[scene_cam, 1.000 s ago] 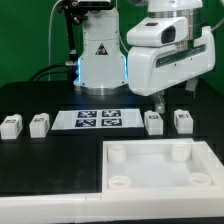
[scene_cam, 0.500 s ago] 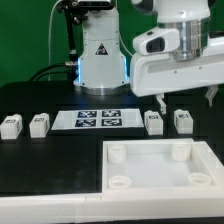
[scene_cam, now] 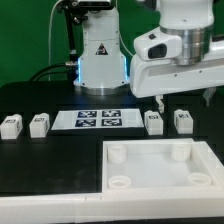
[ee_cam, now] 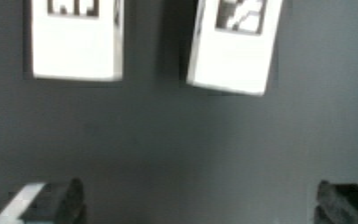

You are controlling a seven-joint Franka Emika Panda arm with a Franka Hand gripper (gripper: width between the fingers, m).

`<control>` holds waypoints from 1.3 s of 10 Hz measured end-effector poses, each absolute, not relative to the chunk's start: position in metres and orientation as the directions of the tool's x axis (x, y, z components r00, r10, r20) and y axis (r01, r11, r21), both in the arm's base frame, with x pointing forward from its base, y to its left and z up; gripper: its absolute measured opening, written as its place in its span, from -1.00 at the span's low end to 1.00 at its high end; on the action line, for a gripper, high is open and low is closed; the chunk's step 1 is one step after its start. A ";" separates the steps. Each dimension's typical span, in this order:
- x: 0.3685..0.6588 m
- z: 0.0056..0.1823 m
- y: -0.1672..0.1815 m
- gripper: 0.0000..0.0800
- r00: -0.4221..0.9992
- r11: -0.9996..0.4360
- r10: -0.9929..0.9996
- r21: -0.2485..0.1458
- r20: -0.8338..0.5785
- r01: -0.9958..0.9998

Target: Assemble one leg

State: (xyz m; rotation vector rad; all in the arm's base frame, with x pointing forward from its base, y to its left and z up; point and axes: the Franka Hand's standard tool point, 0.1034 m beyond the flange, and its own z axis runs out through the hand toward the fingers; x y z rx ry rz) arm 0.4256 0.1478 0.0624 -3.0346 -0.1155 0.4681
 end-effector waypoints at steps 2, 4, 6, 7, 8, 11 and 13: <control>0.424 0.055 0.154 0.62 0.883 -0.995 0.072 -0.090 -0.463 0.034; 0.417 0.054 0.159 0.62 0.756 -0.995 0.090 -0.093 -0.649 0.038; 0.417 0.053 0.161 0.62 0.673 -0.994 0.104 -0.102 -0.733 0.043; 0.418 0.051 0.162 0.62 0.670 -0.994 0.105 -0.105 -0.735 0.041; 0.416 0.050 0.162 0.62 0.669 -0.994 0.105 -0.104 -0.736 0.042; 0.393 0.028 0.166 0.62 0.664 -0.996 0.088 -0.085 -0.742 0.037; 0.384 0.017 0.169 0.62 0.660 -0.995 0.093 -0.087 -0.745 0.043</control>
Offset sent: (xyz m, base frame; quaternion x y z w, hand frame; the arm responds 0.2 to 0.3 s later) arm -0.0032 0.0119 -0.0020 -0.0129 -0.2704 0.0315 0.9621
